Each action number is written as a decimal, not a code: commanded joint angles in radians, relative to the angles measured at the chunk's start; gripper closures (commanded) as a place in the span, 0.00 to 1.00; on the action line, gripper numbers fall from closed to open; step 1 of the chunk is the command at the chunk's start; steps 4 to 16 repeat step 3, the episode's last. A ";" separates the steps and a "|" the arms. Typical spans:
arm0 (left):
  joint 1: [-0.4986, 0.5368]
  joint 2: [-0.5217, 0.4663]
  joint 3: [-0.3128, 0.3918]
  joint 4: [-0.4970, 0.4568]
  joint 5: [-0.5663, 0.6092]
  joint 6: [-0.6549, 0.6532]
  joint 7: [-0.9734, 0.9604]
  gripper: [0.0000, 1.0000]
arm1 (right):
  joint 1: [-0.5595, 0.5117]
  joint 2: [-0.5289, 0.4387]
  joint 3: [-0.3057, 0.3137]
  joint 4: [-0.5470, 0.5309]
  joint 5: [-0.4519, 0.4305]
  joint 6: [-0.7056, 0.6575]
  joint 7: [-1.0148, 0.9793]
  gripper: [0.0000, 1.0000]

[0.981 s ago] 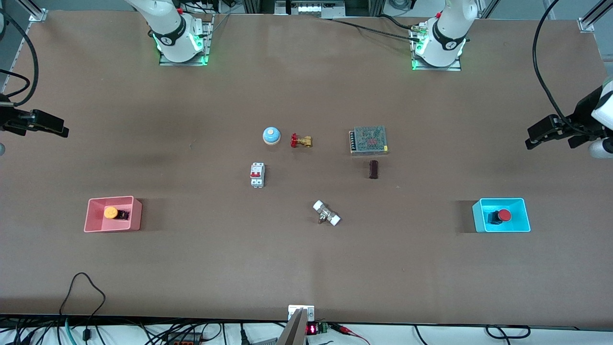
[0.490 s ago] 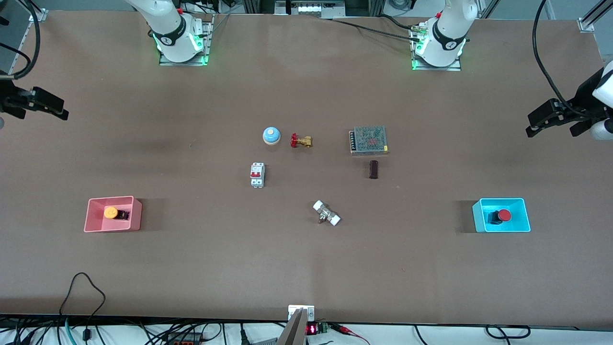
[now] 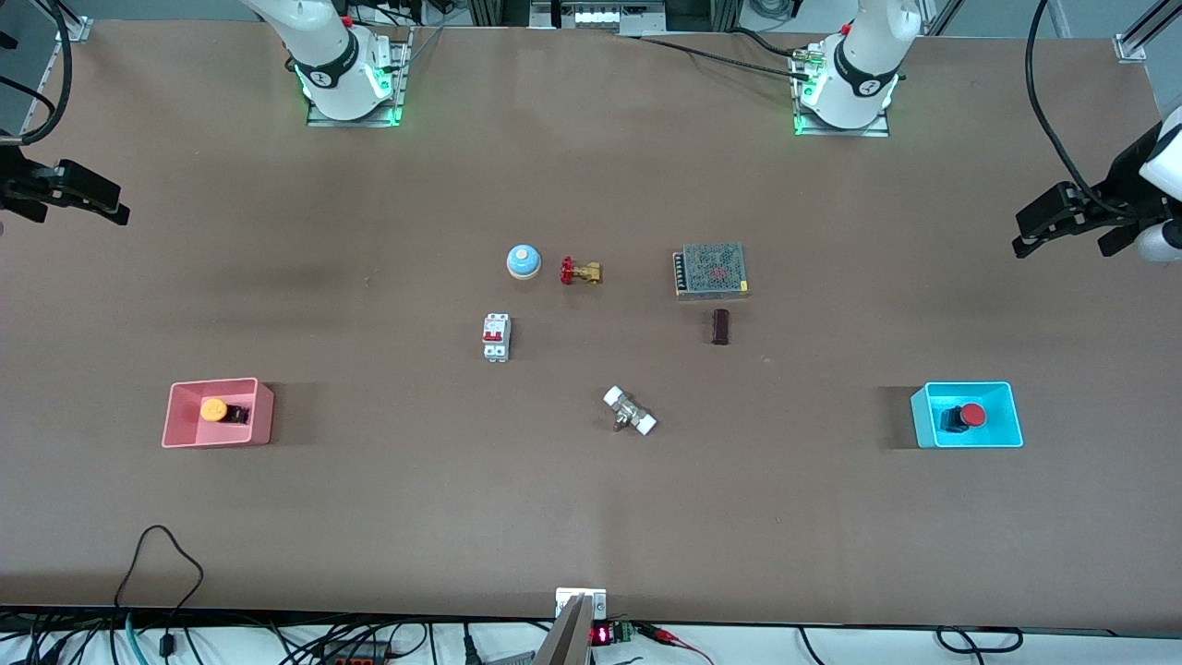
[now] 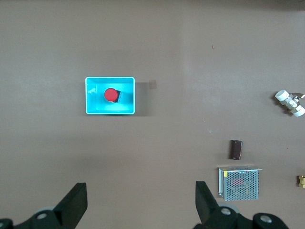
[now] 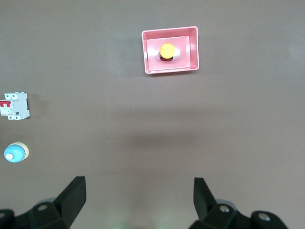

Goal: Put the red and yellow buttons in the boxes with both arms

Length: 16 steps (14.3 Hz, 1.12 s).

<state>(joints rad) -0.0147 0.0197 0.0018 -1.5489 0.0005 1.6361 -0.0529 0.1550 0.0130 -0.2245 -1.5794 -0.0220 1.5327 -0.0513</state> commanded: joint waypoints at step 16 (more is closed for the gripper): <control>-0.014 -0.018 0.017 -0.016 0.006 -0.006 -0.019 0.00 | 0.005 -0.019 -0.007 -0.008 -0.004 -0.005 0.011 0.00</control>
